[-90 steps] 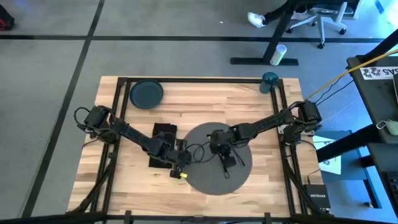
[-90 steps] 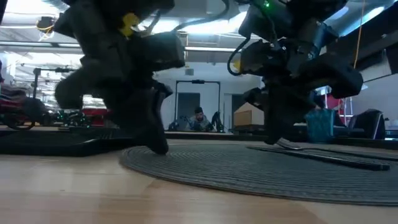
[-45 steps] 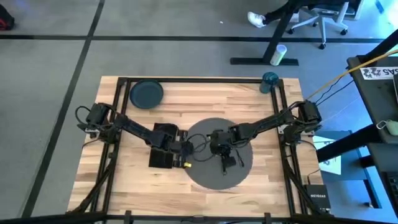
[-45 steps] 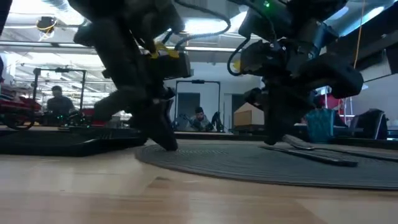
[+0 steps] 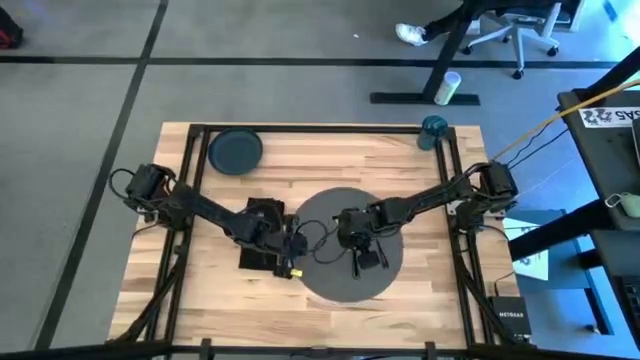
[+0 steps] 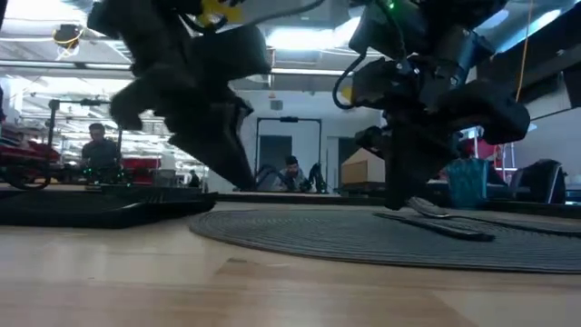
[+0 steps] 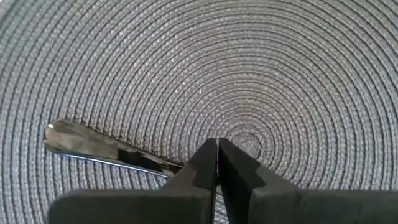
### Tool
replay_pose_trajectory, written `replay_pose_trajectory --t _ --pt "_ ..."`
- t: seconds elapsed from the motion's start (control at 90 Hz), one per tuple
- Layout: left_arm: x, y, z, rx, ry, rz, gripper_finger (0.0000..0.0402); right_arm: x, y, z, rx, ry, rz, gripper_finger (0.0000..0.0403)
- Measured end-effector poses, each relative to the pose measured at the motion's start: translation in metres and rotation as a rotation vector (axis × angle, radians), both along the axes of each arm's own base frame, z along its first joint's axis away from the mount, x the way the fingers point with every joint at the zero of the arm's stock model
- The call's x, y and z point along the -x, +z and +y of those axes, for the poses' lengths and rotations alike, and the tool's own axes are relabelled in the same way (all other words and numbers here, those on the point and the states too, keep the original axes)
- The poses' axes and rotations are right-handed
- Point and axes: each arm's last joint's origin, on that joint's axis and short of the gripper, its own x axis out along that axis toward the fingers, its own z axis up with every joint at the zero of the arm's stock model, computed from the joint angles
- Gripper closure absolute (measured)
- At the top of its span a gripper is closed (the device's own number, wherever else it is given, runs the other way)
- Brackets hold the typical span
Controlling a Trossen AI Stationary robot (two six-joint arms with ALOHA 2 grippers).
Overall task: Set table place
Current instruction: Put the black knife on the gray table mat
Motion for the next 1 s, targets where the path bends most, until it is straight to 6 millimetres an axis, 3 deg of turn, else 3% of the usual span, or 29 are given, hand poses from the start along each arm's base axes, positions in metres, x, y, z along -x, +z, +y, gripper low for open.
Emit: replay_pose_trajectory --t 0.311,1.0 --pt "-0.006 -0.024 0.002 0.004 0.041 0.047 0.0402 0.002 -0.002 -0.014 0.028 -0.026 0.036 0.0403" --pt "-0.007 -0.025 0.001 0.031 0.076 0.032 0.0402 0.004 -0.007 -0.013 0.004 -0.012 0.053 0.0403"
